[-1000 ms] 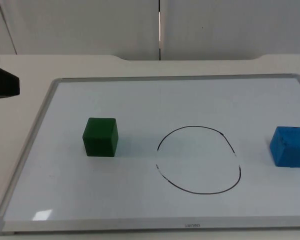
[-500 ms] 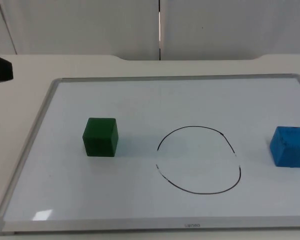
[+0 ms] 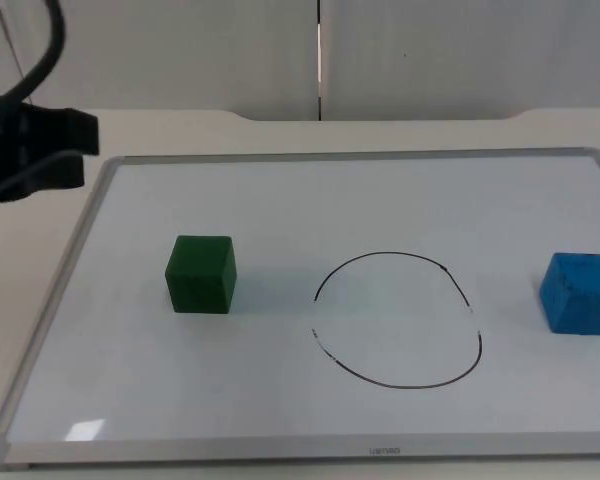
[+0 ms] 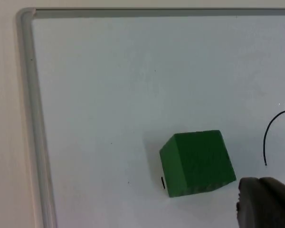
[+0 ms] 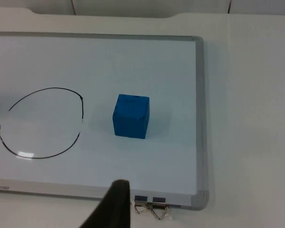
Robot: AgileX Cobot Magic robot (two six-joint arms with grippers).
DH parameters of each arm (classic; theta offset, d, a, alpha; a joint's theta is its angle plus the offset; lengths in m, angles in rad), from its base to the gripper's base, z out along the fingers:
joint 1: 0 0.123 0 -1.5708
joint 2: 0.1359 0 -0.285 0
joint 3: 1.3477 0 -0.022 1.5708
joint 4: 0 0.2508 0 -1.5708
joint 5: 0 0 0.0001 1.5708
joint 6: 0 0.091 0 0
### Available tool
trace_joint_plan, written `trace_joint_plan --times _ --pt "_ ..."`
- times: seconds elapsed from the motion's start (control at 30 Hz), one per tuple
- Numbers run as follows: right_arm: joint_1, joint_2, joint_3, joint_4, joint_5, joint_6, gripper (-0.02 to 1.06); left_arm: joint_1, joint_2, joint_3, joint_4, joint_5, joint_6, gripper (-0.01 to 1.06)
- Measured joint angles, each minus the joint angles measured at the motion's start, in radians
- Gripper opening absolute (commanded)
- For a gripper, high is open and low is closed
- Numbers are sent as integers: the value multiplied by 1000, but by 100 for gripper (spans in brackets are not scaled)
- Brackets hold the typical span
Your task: Push the two cubes into the marked area.
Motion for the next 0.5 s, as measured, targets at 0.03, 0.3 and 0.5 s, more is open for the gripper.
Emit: trace_joint_plan --times 0.03,0.3,0.5 --pt "0 0 0 0 0 0 105 0 0 0 0 0 0 0" --pt "0 0 0 0 0 0 105 0 197 -87 0 -21 0 0" --pt "0 0 0 0 0 0 105 0 321 -138 0 -34 2 0"
